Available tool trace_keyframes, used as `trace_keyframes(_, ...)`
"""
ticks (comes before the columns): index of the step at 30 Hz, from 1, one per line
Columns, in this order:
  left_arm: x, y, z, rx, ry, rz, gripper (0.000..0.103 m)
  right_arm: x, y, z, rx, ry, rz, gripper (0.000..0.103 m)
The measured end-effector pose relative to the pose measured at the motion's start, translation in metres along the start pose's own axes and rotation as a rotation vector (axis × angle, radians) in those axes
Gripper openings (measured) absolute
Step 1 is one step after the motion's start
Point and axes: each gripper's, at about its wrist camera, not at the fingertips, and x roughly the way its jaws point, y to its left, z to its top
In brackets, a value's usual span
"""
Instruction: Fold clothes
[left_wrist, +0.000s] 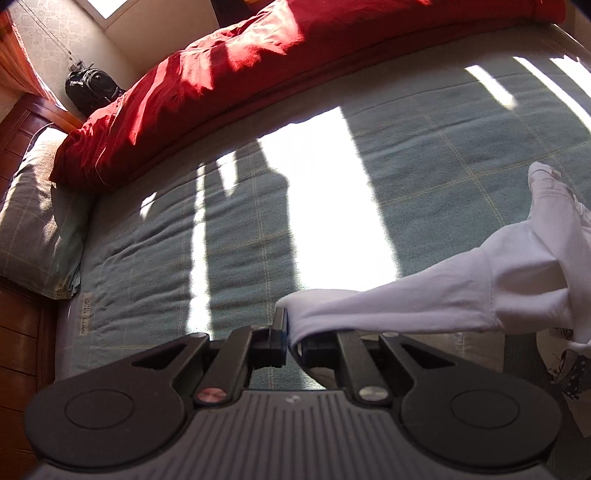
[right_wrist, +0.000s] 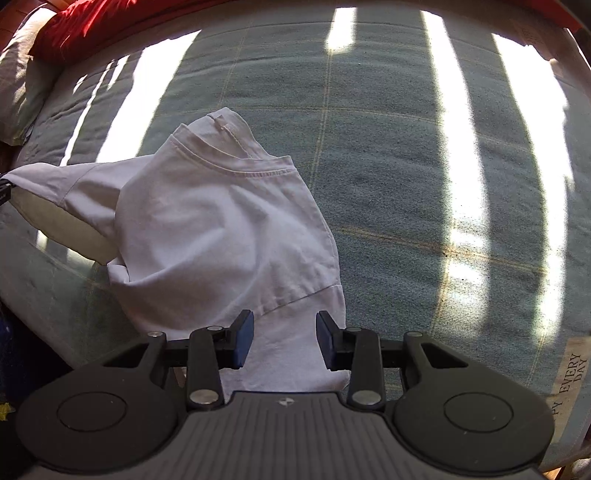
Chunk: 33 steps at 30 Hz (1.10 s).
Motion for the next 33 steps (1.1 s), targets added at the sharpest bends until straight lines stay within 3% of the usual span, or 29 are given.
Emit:
trace_keyframes(4, 0.006, -0.008, -0.006, 0.023, 0.041, -0.018, 0.017, 0.019, -0.009, 0.0, 0.008, 0.029, -0.006, 0.041)
trace_keyframes(8, 0.007, -0.012, -0.016, 0.029, 0.085, -0.042, 0.032, 0.037, -0.024, -0.003, 0.013, 0.049, -0.003, 0.045)
trace_keyframes(13, 0.005, -0.015, -0.026, 0.018, 0.133, -0.072, 0.033, 0.067, -0.051, -0.002, 0.059, 0.07, 0.043, 0.045)
trace_keyframes(20, 0.001, -0.038, -0.025, 0.056, 0.156, -0.11, 0.033, 0.105, -0.075, -0.005, 0.1, 0.088, 0.16, 0.05)
trace_keyframes(23, 0.002, -0.052, -0.022, 0.084, 0.161, -0.134, 0.033, 0.109, -0.089, -0.005, 0.144, 0.084, 0.262, 0.056)
trace_keyframes(27, 0.005, -0.07, -0.014, 0.111, 0.16, -0.165, 0.033, 0.109, -0.096, 0.0, 0.151, 0.07, 0.381, 0.055)
trace_keyframes(30, 0.003, -0.081, -0.007, 0.132, 0.15, -0.188, 0.033, 0.106, -0.092, 0.005, 0.116, 0.058, 0.412, 0.049)
trace_keyframes(33, 0.002, -0.089, -0.001, 0.145, 0.151, -0.204, 0.033, 0.105, -0.087, 0.007, 0.072, 0.071, 0.364, 0.027)
